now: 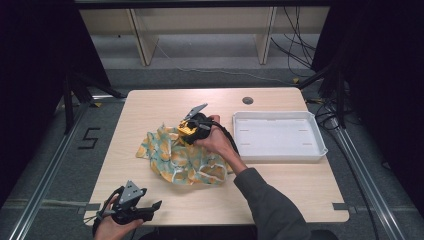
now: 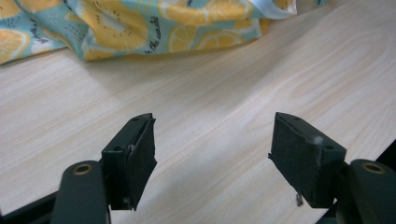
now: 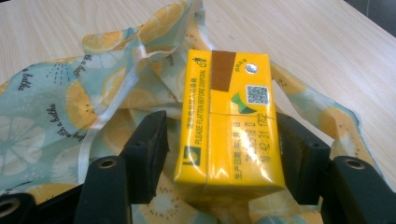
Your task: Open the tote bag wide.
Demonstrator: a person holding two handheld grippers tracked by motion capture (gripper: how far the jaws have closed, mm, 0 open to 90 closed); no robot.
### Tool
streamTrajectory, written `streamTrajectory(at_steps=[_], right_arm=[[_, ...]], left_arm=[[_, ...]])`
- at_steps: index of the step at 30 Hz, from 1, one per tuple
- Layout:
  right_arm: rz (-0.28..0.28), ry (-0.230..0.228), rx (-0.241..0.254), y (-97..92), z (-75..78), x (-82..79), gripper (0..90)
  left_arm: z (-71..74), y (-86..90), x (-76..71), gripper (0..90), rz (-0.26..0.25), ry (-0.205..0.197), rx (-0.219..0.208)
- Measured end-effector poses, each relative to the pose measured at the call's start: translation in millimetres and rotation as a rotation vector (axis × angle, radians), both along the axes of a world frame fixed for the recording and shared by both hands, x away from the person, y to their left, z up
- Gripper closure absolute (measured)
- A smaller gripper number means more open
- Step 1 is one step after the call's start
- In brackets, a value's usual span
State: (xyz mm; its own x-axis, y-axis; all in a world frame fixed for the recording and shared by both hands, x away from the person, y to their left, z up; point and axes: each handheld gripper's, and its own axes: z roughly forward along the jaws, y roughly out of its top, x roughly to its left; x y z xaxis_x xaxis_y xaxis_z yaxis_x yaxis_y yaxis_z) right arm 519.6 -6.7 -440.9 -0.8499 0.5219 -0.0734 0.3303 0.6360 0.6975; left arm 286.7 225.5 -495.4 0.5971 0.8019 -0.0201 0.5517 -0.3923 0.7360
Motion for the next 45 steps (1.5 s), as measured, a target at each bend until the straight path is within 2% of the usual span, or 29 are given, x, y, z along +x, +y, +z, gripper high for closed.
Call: streamTrajectory(at_steps=[2, 3, 4, 5, 6, 7, 9, 10, 11, 12, 14, 15, 16, 19, 20, 21, 22, 29, 30, 31, 32, 34, 35, 39, 40, 41, 43, 44, 45], right_arm=[[-0.003, 0.013, 0.005, 1.7, -2.2, 1.2, 42.5], [0.006, 0.002, -0.007, 1.6, -3.5, 2.8, 43.3], [0.001, 0.013, -0.008, 2.2, -4.5, 2.9, 43.9], [-0.001, 0.011, -0.007, 3.0, -6.3, 3.3, 44.4], [-0.001, 0.018, -0.013, 3.0, -6.6, 3.9, 45.3], [-0.001, 0.018, -0.013, 3.0, -6.6, 3.9, 45.3], [0.004, 0.019, -0.017, 3.1, -7.5, 5.6, 46.4], [0.000, 0.009, -0.010, 3.8, -9.1, 6.4, 47.0], [-0.004, 0.019, -0.018, 4.1, -9.4, 6.8, 47.3], [-0.009, 0.022, -0.015, 4.2, -9.7, 6.8, 47.3], [-0.013, 0.027, -0.015, 4.6, -10.2, 6.8, 47.2], [-0.019, 0.037, -0.017, 5.2, -10.7, 6.7, 47.4], [-0.004, 0.018, -0.015, 6.0, -11.5, 8.4, 48.3], [-0.009, 0.008, -0.013, 6.6, -12.3, 9.4, 48.9], [-0.008, 0.028, -0.017, 7.5, -11.6, 9.3, 49.2], [-0.004, 0.025, -0.020, 7.4, -11.0, 9.7, 49.3], [-0.006, 0.020, -0.019, 7.9, -11.6, 9.8, 49.3], [0.001, 0.020, -0.024, 8.9, -11.7, 10.4, 49.7], [-0.002, 0.042, -0.034, 8.7, -10.3, 10.1, 50.0], [-0.002, 0.042, -0.034, 8.7, -10.3, 10.1, 50.0], [-0.013, 0.045, -0.036, 8.9, -10.1, 9.6, 50.1], [-0.002, 0.034, -0.033, 8.7, -10.1, 10.3, 50.3], [0.004, 0.033, -0.031, 9.1, -10.3, 10.5, 50.4], [-0.007, 0.029, -0.035, 10.1, -10.2, 9.9, 50.8], [-0.016, 0.029, -0.035, 10.4, -10.0, 9.5, 51.0], [-0.016, 0.029, -0.035, 10.4, -10.0, 9.5, 51.0], [-0.022, 0.017, -0.029, 11.7, -10.6, 8.7, 51.3], [-0.049, 0.039, -0.036, 12.4, -9.6, 6.6, 51.5], [-0.049, 0.039, -0.036, 12.4, -9.6, 6.6, 51.5]], left_arm=[[-3.6, -2.5, -2.1, 30.2, -0.001, -0.002, 0.000], [-3.6, -2.5, -2.1, 30.1, -0.001, -0.002, 0.000], [-4.0, -2.1, -2.6, 30.0, -0.023, 0.004, 0.036], [-5.0, -4.8, -3.6, 30.0, -0.015, 0.003, 0.010], [-4.8, -4.2, -3.5, 30.0, -0.030, 0.007, 0.032], [-4.8, -4.2, -3.5, 30.0, -0.030, 0.007, 0.032], [-7.9, -7.9, -4.3, 29.9, -0.010, 0.003, 0.004], [-7.0, -5.7, -3.6, 29.9, -0.040, 0.012, 0.048], [-8.4, -8.4, -4.4, 29.8, -0.024, 0.009, 0.012], [-7.4, -7.6, -4.1, 29.1, -0.034, 0.013, 0.038], [-7.7, -6.9, -3.8, 28.4, -0.039, 0.010, 0.044], [-9.1, -8.8, -4.1, 28.4, -0.024, 0.005, 0.021], [-9.2, -8.2, -3.7, 28.5, -0.024, 0.004, 0.034], [-9.4, -8.9, -3.9, 28.5, -0.026, 0.006, 0.022], [-8.0, -7.3, -3.6, 28.4, -0.037, 0.017, 0.058], [-8.0, -7.3, -3.6, 28.3, -0.037, 0.017, 0.058], [-8.9, -8.5, -3.9, 28.0, -0.032, 0.019, 0.038], [-9.2, -9.1, -3.7, 27.8, -0.039, 0.016, 0.037], [-10.7, -10.4, -4.0, 27.6, -0.023, 0.024, 0.012], [-10.8, -10.2, -3.7, 27.6, -0.014, 0.019, 0.019], [-9.2, -8.1, -3.1, 27.1, -0.038, 0.021, 0.043], [-9.7, -8.3, -2.9, 26.3, -0.032, 0.021, 0.034], [-10.7, -9.5, -2.8, 26.3, -0.017, 0.019, 0.015], [-11.5, -10.0, -2.8, 25.3, -0.003, 0.029, 0.000], [-10.7, -8.1, -1.6, 24.2, -0.018, 0.028, 0.025], [-10.7, -8.1, -1.6, 23.3, -0.018, 0.028, 0.025], [-11.0, -8.9, -1.7, 22.4, 0.002, 0.041, 0.009], [-11.4, -8.7, -1.7, 21.9, 0.010, 0.033, -0.004], [-11.4, -8.7, -1.7, 21.0, 0.010, 0.033, -0.004]])
